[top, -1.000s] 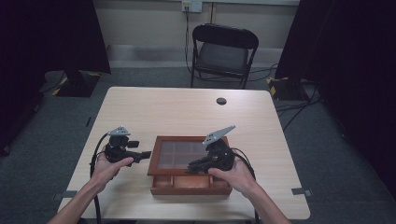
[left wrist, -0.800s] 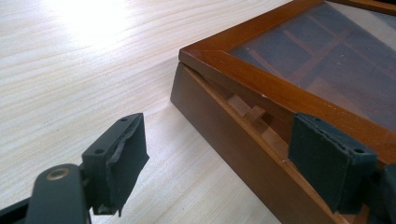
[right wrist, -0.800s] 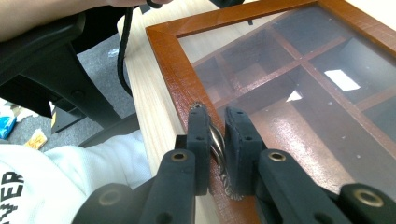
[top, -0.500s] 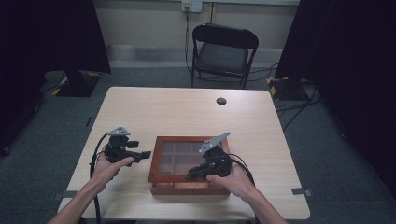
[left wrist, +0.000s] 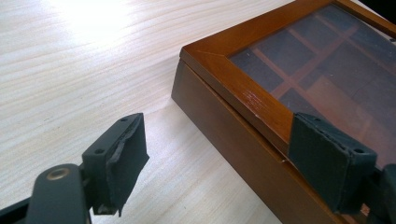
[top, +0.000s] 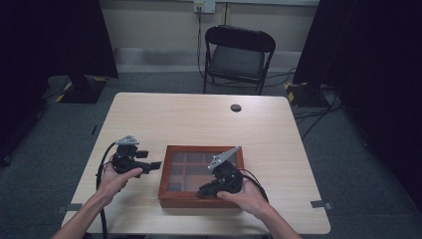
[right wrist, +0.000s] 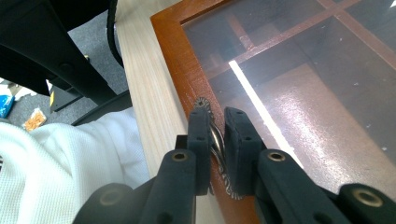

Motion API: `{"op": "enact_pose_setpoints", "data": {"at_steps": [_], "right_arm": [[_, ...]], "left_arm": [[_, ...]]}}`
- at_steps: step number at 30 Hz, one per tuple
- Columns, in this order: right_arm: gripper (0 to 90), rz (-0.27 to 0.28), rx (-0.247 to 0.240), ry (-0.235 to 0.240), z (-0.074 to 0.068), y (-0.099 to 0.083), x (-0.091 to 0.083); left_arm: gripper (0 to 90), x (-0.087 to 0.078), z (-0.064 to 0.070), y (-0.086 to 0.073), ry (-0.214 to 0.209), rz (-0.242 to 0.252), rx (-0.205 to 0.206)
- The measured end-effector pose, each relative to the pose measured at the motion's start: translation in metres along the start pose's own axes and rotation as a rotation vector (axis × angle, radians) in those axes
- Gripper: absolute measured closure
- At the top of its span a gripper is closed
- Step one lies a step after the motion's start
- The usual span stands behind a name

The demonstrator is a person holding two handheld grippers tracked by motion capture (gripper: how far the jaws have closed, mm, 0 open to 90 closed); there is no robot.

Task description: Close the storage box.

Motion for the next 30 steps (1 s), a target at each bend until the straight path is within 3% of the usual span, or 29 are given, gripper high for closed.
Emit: {"op": "enact_pose_setpoints", "data": {"at_steps": [12,21,26,30], "right_arm": [[82.1,-0.039,0.010,-0.001,0.002,-0.007,0.012],[81.6,-0.021,0.019,0.003,0.003,-0.008,0.012],[70.4,-0.001,0.048,-0.006,0.008,-0.008,0.010],[65.6,0.055,0.071,-0.010,0.012,-0.003,0.000]], "left_arm": [[19.4,0.002,0.001,-0.001,-0.007,-0.012,0.008],[19.4,0.002,0.002,-0.001,-0.006,-0.018,0.012],[19.4,0.002,0.002,-0.002,-0.006,-0.022,0.013],[19.5,0.003,0.002,-0.002,-0.009,-0.021,0.008]]}}
Point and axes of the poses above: each handheld gripper's, and its own axes: x roughly forward along the jaws, y roughly out of its top, z roughly to its right, the point moved 6 cm from there along x, roughly forward along the jaws, and after that the axes turned 2 degrees about x, right-handed, at the moved point
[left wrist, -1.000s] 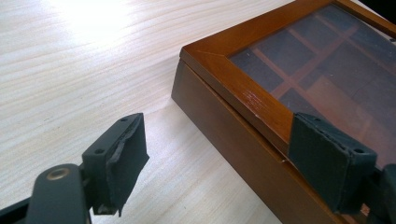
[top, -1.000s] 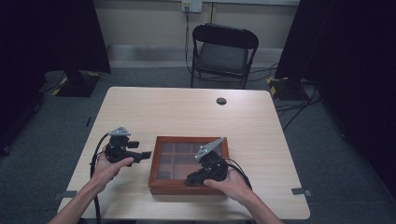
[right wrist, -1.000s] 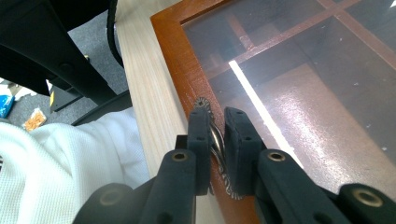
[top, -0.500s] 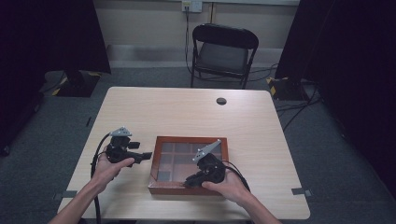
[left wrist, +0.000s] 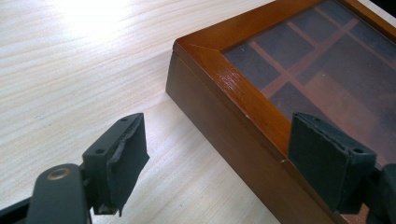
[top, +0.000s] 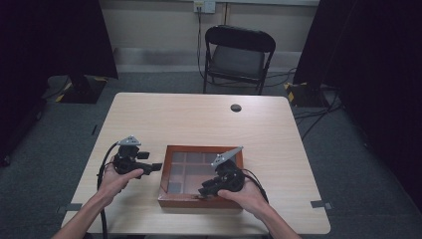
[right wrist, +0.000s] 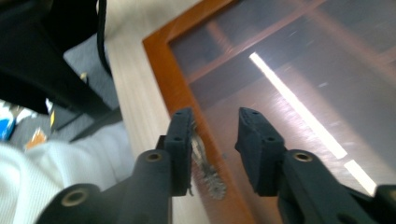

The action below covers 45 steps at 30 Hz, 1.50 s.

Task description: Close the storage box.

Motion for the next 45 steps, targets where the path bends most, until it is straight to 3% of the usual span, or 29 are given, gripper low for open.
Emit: {"op": "enact_pose_setpoints", "data": {"at_steps": [4,9,12,14,19,27,31,35,39,42,45], "right_arm": [[55.3,0.107,0.030,-0.040,0.007,0.010,-0.017],[47.1,0.202,0.064,-0.096,0.018,0.016,-0.040],[40.0,0.274,0.113,-0.156,0.028,0.016,-0.054],[38.2,0.324,0.158,-0.202,0.035,0.012,-0.065],[29.7,0.334,0.207,-0.299,0.048,-0.002,-0.080],[18.3,0.353,0.312,-0.442,0.082,-0.033,-0.111],[15.7,0.339,0.397,-0.514,0.102,-0.053,-0.123],[15.0,0.327,0.445,-0.538,0.118,-0.074,-0.129],[15.0,0.304,0.539,-0.511,0.132,-0.096,-0.128],[15.0,0.261,0.537,-0.553,0.140,-0.107,-0.127],[15.0,0.239,0.572,-0.576,0.146,-0.115,-0.125]], "left_arm": [[19.8,0.000,0.000,-0.001,0.000,-0.001,-0.003],[19.9,0.000,0.002,0.000,-0.009,0.001,0.004],[20.0,0.000,0.000,-0.001,0.004,-0.008,0.000],[20.7,-0.003,0.000,-0.001,0.004,-0.003,-0.032],[21.8,-0.008,-0.006,-0.002,0.033,-0.007,-0.050],[21.8,-0.019,-0.024,-0.011,0.085,-0.020,-0.055],[21.2,-0.024,-0.034,-0.019,0.099,-0.032,-0.057],[19.3,-0.027,-0.045,-0.027,0.126,-0.034,-0.074],[19.3,-0.023,-0.055,-0.035,0.160,-0.070,-0.089],[19.3,-0.019,-0.061,-0.045,0.207,-0.110,-0.102],[19.9,-0.016,-0.064,-0.051,0.234,-0.141,-0.102]]}}
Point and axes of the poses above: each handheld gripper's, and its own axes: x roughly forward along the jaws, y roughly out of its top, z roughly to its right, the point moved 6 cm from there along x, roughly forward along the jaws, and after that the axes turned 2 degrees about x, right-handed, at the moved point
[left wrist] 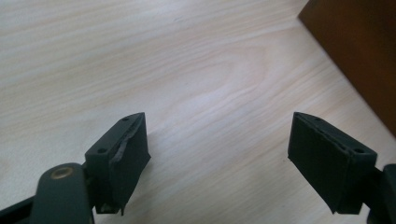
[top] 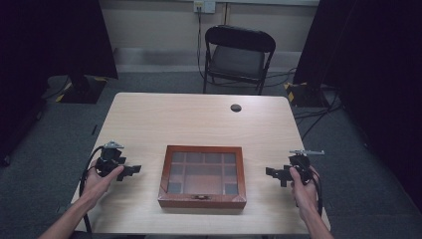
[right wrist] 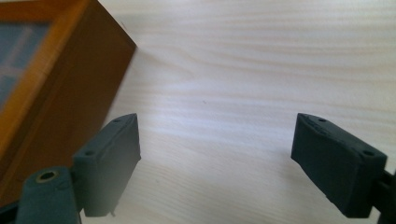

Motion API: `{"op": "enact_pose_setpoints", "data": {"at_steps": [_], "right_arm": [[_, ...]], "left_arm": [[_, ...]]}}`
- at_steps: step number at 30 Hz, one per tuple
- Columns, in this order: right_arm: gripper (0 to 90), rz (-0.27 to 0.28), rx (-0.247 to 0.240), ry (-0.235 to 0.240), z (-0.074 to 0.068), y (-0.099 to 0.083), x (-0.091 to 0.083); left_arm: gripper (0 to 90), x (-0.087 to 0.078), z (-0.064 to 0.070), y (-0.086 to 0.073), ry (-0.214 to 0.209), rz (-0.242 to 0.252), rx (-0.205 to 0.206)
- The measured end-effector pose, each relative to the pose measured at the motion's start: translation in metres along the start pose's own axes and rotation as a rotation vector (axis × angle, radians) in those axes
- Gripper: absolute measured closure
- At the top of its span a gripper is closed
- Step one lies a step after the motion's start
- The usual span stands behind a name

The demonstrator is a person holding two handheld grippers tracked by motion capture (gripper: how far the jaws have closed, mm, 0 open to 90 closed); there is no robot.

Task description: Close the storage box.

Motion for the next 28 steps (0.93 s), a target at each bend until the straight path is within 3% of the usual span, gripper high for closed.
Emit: {"op": "enact_pose_setpoints", "data": {"at_steps": [2,6,8,10,11,13,15,17,20,24,28], "right_arm": [[15.0,-0.018,-0.010,-0.015,0.003,-0.005,0.002],[15.0,-0.056,-0.010,-0.085,0.009,-0.011,0.006],[15.0,-0.068,-0.018,-0.122,0.011,-0.014,0.008],[13.8,-0.100,-0.019,-0.153,0.012,-0.018,0.013],[13.9,-0.091,-0.056,-0.193,0.013,-0.018,0.015],[12.2,-0.075,-0.076,-0.233,0.012,-0.019,0.018],[2.4,-0.035,-0.125,-0.270,0.012,-0.020,0.024],[0.0,0.003,-0.154,-0.262,0.009,-0.023,0.029],[0.0,0.030,-0.149,-0.267,0.009,-0.023,0.030],[0.0,0.119,-0.158,-0.254,0.009,-0.024,0.033],[0.0,0.118,-0.159,-0.255,0.009,-0.024,0.034]], "left_arm": [[19.7,0.003,-0.003,-0.003,0.027,-0.015,-0.011],[18.4,0.005,-0.004,-0.006,0.055,-0.016,0.020],[16.2,0.007,-0.003,-0.006,0.062,-0.010,0.049],[14.5,0.011,-0.001,-0.007,0.112,0.002,0.087],[13.1,0.012,0.000,-0.007,0.108,0.020,0.089],[9.2,0.015,0.001,-0.008,0.110,0.055,0.094],[6.0,0.018,0.000,-0.008,0.115,0.074,0.075],[0.3,0.019,-0.001,-0.009,0.122,0.091,0.080],[0.0,0.020,-0.002,-0.010,0.116,0.118,0.087],[0.0,0.020,-0.002,-0.010,0.115,0.120,0.087],[0.0,0.020,-0.001,-0.010,0.114,0.121,0.087]]}}
Point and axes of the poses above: each handheld gripper's, and its own axes: x roughly forward along the jaws, y roughly out of its top, z roughly to its right, the point moved 6 cm from there along x, roughly forward along the jaws, and after that the axes turned 2 degrees about x, right-handed, at the moved point
